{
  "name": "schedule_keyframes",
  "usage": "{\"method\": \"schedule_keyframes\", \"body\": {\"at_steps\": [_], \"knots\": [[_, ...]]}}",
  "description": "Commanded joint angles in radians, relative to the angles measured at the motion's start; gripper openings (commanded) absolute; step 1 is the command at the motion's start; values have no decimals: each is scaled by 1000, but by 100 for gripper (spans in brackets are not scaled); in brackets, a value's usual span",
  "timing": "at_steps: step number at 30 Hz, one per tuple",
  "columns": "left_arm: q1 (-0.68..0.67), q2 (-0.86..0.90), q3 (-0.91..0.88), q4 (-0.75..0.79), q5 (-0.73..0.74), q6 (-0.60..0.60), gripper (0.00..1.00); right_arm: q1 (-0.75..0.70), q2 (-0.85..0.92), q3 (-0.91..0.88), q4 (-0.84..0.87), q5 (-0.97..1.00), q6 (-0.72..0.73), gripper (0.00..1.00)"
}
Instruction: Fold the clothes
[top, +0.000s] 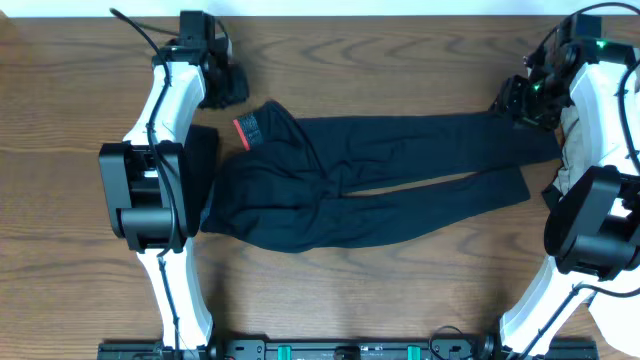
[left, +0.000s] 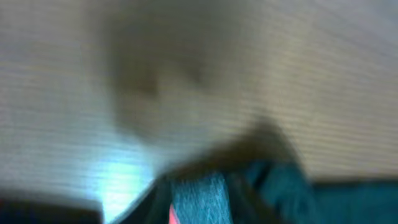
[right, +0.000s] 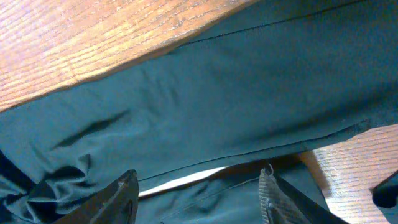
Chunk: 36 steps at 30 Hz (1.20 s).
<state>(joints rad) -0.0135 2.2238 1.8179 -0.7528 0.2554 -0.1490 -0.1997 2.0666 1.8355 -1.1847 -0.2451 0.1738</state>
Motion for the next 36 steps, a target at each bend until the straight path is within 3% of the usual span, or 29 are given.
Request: {"method": "schedule_keyframes", "body": {"at_steps": [1,6,15,16,18,20,21,29,36], "knots": [[-5,17,-21,-50,1,49,43,-5,2,14,0,5,-22,61],[-5,21,-93,-2,-17,60,53,-5,2,14,-3,5,-23,61],[-5,21,-197,104,-16,112,55,-5,2,14,-13,5,-22,60],[-5,21,-198,104,-16,112,52,-5,2,14,-13,5,-22,60],[-5,21,-198,103,14,112,36,-5,2,14,-13,5,-22,60],[-5,20,-197,104,55,113,9,-5,2,14,-12,5,-22,59],[-5,19,-193,104,68,113,6,-5,2,14,-12,5,-22,59],[13,-59,-38,111,63,111,6,-5,2,14,-2,6,-22,59],[42,-77,73,239,-37,56,6,-5,2,14,11,6,-22,59]]}}
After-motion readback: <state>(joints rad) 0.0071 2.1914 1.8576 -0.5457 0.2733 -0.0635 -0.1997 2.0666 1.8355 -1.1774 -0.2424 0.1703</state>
